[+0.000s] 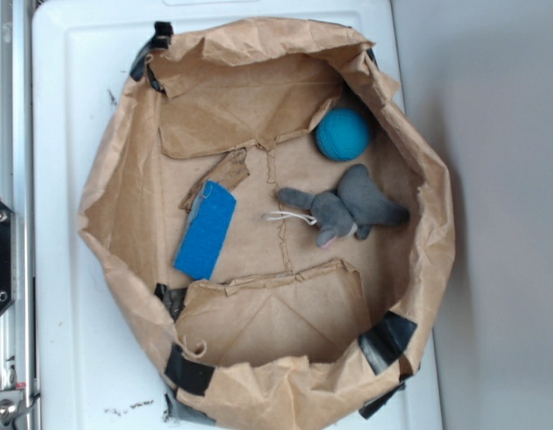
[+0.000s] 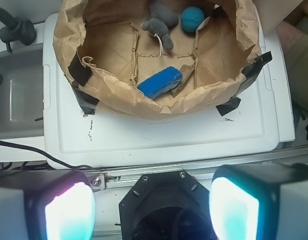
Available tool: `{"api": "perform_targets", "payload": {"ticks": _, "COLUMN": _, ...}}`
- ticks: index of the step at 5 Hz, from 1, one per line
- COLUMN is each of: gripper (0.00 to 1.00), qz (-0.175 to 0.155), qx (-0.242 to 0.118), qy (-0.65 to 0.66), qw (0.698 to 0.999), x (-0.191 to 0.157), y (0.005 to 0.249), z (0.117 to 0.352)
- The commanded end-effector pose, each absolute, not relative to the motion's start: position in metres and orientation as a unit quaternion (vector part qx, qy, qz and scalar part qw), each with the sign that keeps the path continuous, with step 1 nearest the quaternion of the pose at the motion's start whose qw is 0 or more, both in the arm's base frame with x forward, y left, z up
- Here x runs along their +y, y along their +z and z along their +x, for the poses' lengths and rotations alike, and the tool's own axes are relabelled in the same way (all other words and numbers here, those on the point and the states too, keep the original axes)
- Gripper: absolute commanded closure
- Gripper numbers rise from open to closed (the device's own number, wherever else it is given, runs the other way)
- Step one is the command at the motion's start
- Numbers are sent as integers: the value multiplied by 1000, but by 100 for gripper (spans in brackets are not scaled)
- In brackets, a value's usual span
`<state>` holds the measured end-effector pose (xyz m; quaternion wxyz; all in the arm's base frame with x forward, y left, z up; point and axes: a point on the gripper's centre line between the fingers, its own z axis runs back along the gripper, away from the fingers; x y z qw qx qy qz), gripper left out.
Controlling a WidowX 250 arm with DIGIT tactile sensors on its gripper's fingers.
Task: Grab the blue sponge.
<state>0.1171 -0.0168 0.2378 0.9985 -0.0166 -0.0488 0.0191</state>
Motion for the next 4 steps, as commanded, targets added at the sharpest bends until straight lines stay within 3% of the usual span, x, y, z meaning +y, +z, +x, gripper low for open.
{"api": "perform_targets", "payload": {"ticks": 1, "gripper": 0, "qz": -17, "qx": -49, "qy": 19, "qw": 998, "x": -17, "y": 238, "z": 117}}
{"api": "perform_targets", "payload": {"ticks": 3, "gripper": 0, "qz": 9, "qx": -35, "qy": 154, "qw": 987, "x": -15, "y": 215, "z": 216}}
{"api": "perform_targets", "payload": {"ticks": 4, "gripper": 0, "qz": 9, "qx": -35, "qy": 154, "qw": 987, "x": -15, "y": 215, "z": 216}}
